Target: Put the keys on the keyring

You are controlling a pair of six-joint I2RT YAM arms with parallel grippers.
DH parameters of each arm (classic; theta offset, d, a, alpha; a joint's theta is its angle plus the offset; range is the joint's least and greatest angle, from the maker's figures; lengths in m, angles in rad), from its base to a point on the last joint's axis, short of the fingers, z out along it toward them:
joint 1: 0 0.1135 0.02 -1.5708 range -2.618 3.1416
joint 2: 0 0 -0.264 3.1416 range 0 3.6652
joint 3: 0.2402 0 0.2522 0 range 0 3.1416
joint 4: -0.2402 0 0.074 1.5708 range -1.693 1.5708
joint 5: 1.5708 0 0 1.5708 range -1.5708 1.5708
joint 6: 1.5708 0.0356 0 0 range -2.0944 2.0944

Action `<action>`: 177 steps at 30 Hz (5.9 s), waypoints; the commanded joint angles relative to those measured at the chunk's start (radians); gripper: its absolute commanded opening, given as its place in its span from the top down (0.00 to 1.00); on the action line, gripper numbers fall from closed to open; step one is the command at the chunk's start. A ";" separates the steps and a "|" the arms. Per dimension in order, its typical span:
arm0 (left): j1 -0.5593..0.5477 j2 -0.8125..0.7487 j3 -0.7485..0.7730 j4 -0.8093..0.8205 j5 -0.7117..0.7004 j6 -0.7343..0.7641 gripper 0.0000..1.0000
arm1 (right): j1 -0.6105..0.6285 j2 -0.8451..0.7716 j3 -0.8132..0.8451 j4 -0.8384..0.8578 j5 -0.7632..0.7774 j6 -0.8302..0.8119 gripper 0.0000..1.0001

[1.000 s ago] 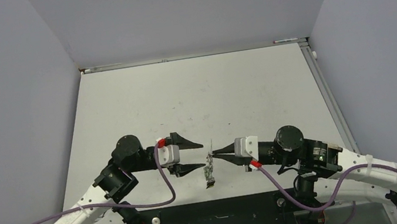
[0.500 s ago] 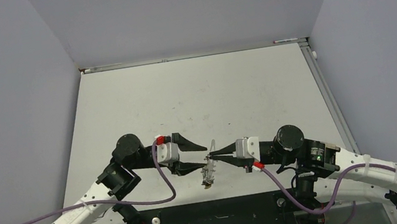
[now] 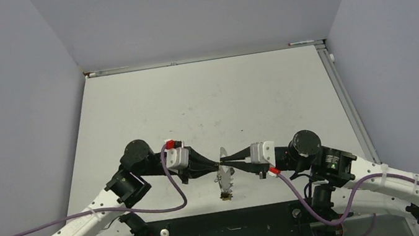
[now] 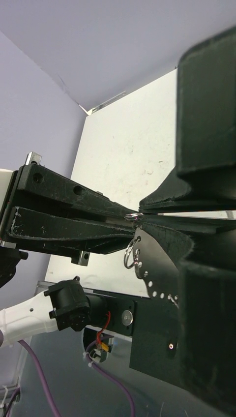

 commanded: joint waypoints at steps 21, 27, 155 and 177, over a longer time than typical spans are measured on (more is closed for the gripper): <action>0.004 -0.081 0.029 -0.155 -0.273 0.173 1.00 | -0.018 -0.043 -0.012 0.113 0.042 0.036 0.95; 0.004 -0.052 0.038 -0.161 -0.208 0.162 1.00 | -0.019 -0.009 -0.014 0.141 0.052 0.035 0.95; 0.011 -0.120 0.068 -0.275 -0.287 0.242 0.94 | 0.013 0.324 0.198 -0.211 0.153 -0.059 0.95; 0.009 -0.111 0.015 -0.138 -0.503 0.199 0.41 | 0.012 0.191 0.131 -0.081 0.368 -0.020 0.95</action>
